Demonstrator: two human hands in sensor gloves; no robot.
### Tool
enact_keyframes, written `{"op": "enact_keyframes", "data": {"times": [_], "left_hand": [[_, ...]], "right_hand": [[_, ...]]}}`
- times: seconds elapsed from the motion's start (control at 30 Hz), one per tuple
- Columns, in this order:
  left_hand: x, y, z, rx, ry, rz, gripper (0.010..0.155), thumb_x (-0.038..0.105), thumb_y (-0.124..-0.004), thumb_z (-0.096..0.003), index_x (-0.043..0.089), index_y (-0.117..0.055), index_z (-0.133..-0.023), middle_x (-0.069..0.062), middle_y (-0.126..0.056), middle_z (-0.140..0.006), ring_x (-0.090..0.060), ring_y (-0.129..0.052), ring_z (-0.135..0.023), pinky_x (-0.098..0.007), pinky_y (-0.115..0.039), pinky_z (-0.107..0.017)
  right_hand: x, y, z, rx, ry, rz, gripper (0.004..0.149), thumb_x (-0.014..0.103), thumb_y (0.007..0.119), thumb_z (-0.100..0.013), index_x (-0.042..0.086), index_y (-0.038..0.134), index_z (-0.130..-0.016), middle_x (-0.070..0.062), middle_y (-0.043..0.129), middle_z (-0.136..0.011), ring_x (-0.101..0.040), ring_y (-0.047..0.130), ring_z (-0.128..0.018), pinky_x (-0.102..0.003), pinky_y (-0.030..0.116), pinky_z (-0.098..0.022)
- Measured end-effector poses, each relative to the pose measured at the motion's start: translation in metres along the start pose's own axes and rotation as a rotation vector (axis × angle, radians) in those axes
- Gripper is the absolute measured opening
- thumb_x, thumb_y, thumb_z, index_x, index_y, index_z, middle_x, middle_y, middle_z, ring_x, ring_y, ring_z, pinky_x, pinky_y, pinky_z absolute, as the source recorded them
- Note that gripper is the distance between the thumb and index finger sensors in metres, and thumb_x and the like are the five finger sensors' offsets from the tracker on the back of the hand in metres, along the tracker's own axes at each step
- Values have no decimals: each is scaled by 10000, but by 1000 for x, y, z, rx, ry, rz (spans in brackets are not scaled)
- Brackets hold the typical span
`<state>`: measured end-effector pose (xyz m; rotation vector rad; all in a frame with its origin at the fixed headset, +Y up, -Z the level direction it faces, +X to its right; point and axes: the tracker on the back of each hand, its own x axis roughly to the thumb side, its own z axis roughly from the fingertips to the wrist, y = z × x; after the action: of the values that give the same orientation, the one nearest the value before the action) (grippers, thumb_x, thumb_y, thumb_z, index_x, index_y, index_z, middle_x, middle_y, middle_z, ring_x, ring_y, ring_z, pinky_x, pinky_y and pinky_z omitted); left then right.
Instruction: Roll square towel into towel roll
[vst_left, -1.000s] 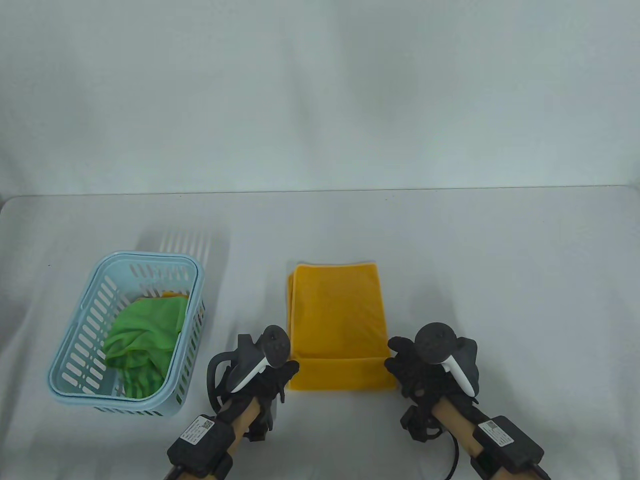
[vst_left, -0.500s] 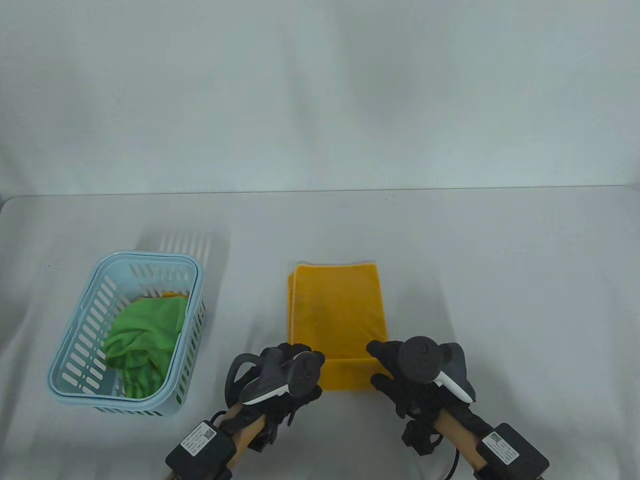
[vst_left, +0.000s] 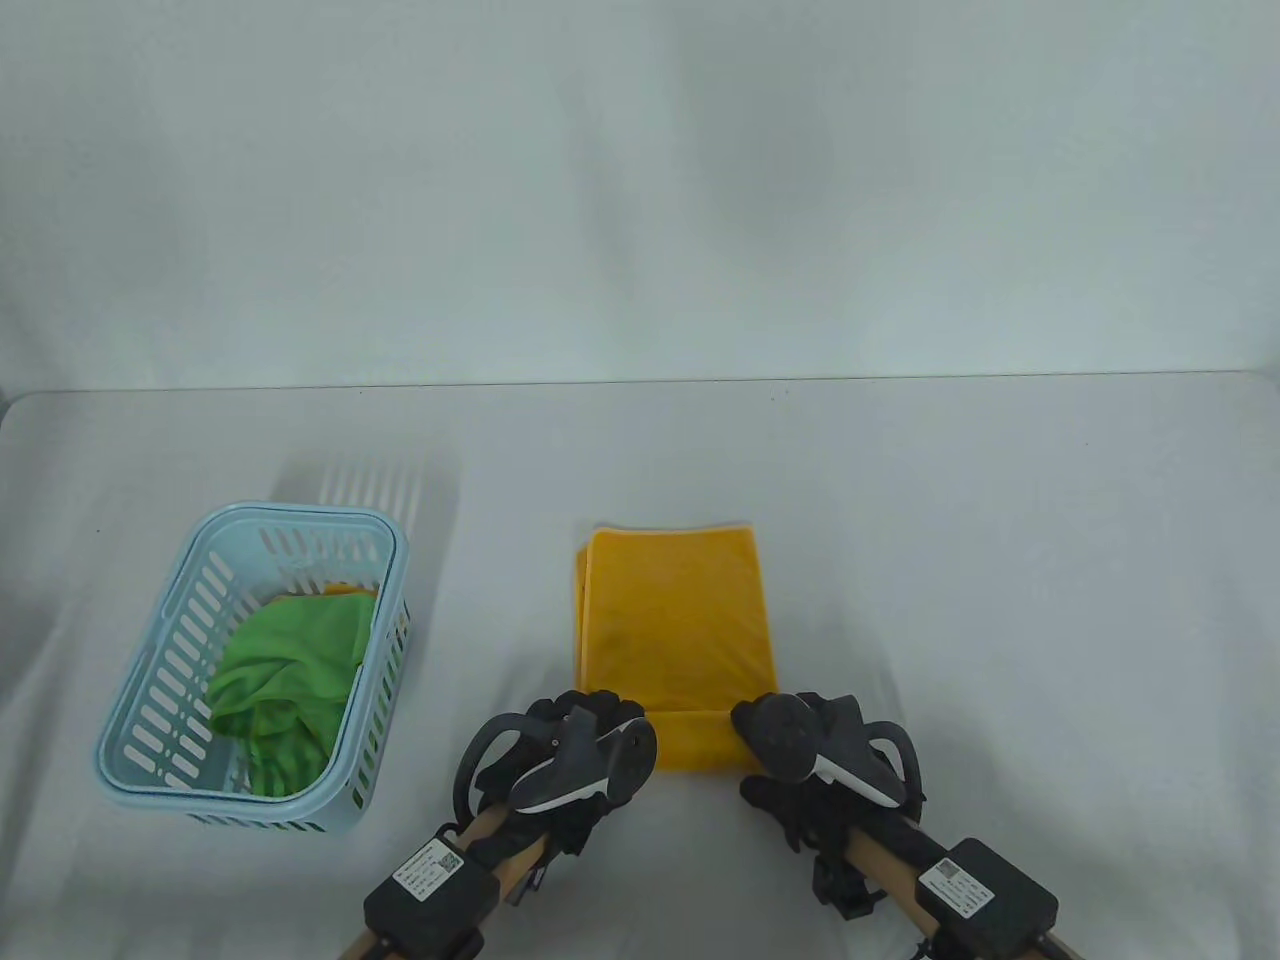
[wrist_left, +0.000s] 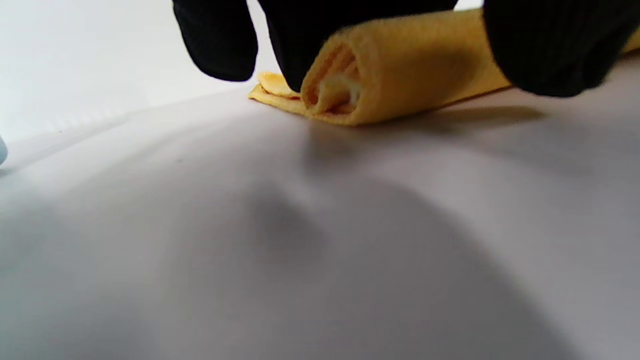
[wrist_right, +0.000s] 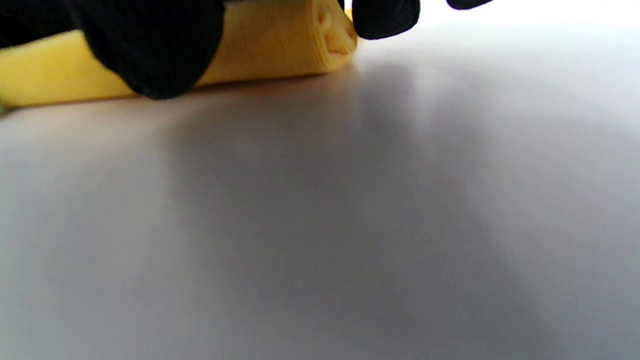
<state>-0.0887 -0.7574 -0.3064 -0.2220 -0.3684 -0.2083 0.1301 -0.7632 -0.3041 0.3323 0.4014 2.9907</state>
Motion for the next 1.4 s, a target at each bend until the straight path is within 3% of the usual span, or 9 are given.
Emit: {"op": "enact_keyframes", "data": {"times": [0.13,0.27,0.47,0.7,0.87,1.1,1.4], "left_hand": [[-3,-2,-2,-11,13,4,799,531,-779,-355,387,-411,-1050,105,-474,-1112,-165,-640,-1032,-483,-602,-780],[-3,-2,-2,-11,11,3,729,487,-727,-398,386,-438,-1060,100,-484,-1120,-172,-643,-1038,-485,-599,-782],[-9,4,-1,-4,10,57,662,475,-707,-407,397,-523,-1038,108,-571,-1100,-170,-710,-1012,-490,-625,-769],[-33,9,0,-41,58,349,622,550,-741,-362,388,-696,-961,106,-771,-990,-197,-835,-916,-498,-681,-724],[-44,10,1,-56,100,485,618,568,-743,-355,348,-757,-932,98,-903,-882,-189,-955,-800,-488,-740,-679],[-47,10,1,-98,111,508,572,544,-773,-350,318,-833,-872,105,-1002,-739,-165,-1043,-653,-468,-791,-627],[-57,6,0,-54,220,494,662,577,-737,-357,329,-705,-970,90,-883,-883,-198,-944,-777,-484,-739,-666]], "right_hand": [[0,2,-2,-13,12,9,725,449,811,-331,367,476,-968,92,495,-1069,-291,558,-1009,-590,486,-727],[-2,0,-2,-43,20,-19,600,389,720,-384,379,523,-950,100,543,-1054,-295,601,-990,-583,515,-713],[-7,-7,-2,-48,28,-80,573,403,704,-385,382,566,-940,95,627,-1033,-297,653,-969,-571,560,-695],[-24,-17,-2,-28,98,-365,566,429,734,-368,357,629,-919,54,799,-926,-283,746,-903,-547,628,-657],[-31,-19,-1,-31,149,-471,569,441,752,-356,324,661,-905,36,900,-807,-262,845,-793,-525,683,-615],[-33,-17,-1,-14,186,-485,577,479,766,-336,308,703,-883,44,977,-644,-235,937,-598,-499,746,-548],[-49,-19,-5,-68,247,-540,613,497,765,-327,312,669,-903,33,904,-776,-261,878,-680,-509,706,-579]]}}
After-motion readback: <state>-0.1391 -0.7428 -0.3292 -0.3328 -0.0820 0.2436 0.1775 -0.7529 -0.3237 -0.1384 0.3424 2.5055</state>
